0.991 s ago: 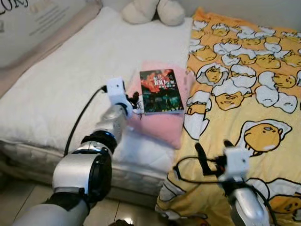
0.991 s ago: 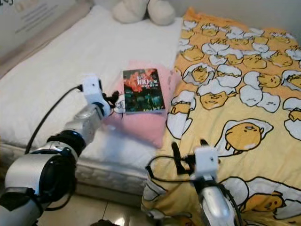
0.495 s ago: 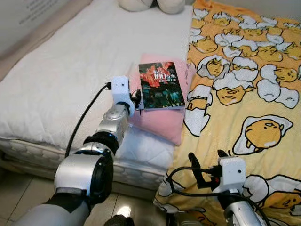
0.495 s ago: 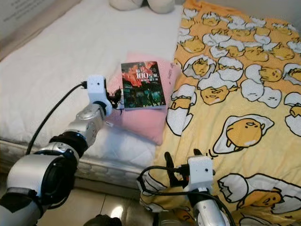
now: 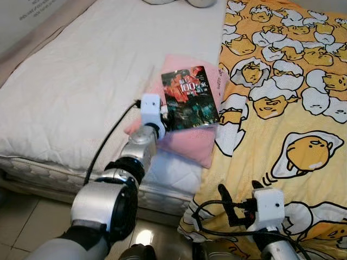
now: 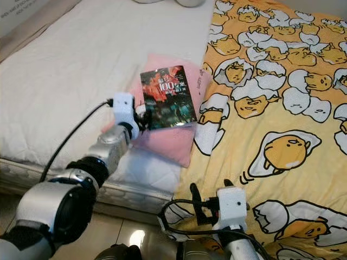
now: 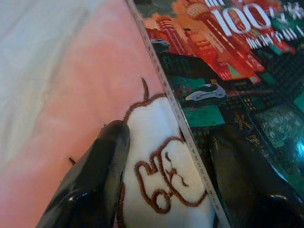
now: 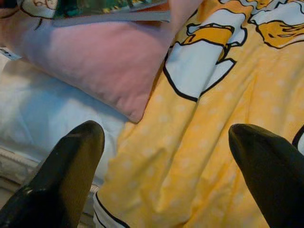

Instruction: Clean up the room

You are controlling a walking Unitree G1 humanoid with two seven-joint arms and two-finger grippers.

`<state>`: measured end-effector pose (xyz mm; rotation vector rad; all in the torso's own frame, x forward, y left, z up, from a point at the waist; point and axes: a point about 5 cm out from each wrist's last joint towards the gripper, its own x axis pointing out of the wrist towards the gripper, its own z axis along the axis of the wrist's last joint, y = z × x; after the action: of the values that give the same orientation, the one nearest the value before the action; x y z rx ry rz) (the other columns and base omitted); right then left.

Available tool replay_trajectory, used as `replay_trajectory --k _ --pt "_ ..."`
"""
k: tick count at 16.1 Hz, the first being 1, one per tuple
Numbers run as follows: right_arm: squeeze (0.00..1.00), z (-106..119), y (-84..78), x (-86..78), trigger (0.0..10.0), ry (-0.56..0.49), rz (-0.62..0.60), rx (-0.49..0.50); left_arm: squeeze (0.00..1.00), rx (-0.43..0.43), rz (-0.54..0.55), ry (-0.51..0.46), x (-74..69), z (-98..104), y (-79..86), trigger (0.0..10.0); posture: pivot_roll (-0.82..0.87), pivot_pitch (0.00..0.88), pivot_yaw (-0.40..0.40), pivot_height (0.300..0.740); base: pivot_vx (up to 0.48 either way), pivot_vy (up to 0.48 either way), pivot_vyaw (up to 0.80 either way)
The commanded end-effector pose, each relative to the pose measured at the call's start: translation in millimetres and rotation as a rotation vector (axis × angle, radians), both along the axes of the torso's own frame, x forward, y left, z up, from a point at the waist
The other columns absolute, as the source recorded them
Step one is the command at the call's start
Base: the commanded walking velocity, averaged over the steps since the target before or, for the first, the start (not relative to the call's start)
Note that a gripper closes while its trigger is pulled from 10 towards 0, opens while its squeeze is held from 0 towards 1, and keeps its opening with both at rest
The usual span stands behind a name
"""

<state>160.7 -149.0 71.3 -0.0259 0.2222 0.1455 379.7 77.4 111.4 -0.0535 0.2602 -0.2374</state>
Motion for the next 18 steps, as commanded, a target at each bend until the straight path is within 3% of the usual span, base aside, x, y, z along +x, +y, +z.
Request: replay_trajectory --k 1,3,5,8,9,10,12,14,16,17,18 --pt "0.0 2 -1.9 -2.1 10.0 0.002 -0.003 -0.014 0.0 0.049 -0.055 0.078 -12.3 -21 -9.7 10.0 -0.26 0.17 0.005 0.74 0.0 0.0 0.0" --pt "0.0 2 -1.3 -2.2 10.0 0.005 -0.001 -0.014 0.0 0.137 -0.021 0.024 -10.1 -18 -4.3 10.0 -0.27 0.167 0.005 0.74 0.0 0.0 0.0" --pt "0.0 1 -1.6 -1.3 10.0 0.008 0.004 -0.016 0.0 0.358 0.098 -0.197 -0.2 4 14.5 10.0 -0.26 0.154 0.005 0.74 0.0 0.0 0.0" --pt "0.0 0 -1.0 0.1 10.0 0.008 0.008 -0.014 0.0 0.4 0.142 -0.308 3.0 17 20.6 10.0 -0.25 0.147 0.002 0.74 0.0 0.0 0.0" --pt "0.0 0 -0.2 1.0 10.0 0.007 0.011 -0.013 0.0 0.368 0.146 -0.315 3.4 19 21.6 10.0 -0.24 0.143 -0.002 0.74 0.0 0.0 0.0" --pt "0.0 0 0.2 1.6 10.0 0.007 0.016 -0.012 0.0 0.283 0.146 -0.277 2.6 16 20.8 10.0 -0.24 0.142 -0.003 0.74 0.0 0.0 0.0" --pt "0.0 0 0.1 2.5 10.0 0.007 0.021 -0.011 1.0 0.062 0.129 -0.199 1.0 12 12.5 10.0 -0.23 0.144 -0.008 0.74 0.0 0.0 0.0" --pt "0.0 0 0.0 2.8 10.0 0.006 0.022 -0.011 1.0 -0.01 0.082 -0.208 0.9 17 0.8 10.0 -0.23 0.145 -0.01 0.74 0.0 0.0 0.0" --pt "0.0 0 -0.2 2.1 10.0 0.005 0.02 -0.01 1.0 0.022 0.007 -0.24 -0.1 23 -16.3 10.0 -0.24 0.147 -0.007 0.74 0.0 0.0 0.0" --pt "0.0 0 -0.3 2.0 10.0 0.006 0.018 -0.01 1.0 0.008 0.002 -0.206 -0.9 19 -17.9 10.0 -0.24 0.149 -0.005 0.74 0.0 0.0 0.0" --pt "0.0 0 -0.6 1.6 10.0 0.006 0.017 -0.01 0.73 0.018 -0.007 -0.18 -2.4 14 -19.3 10.0 -0.24 0.149 -0.005 0.74 0.0 0.0 0.0"
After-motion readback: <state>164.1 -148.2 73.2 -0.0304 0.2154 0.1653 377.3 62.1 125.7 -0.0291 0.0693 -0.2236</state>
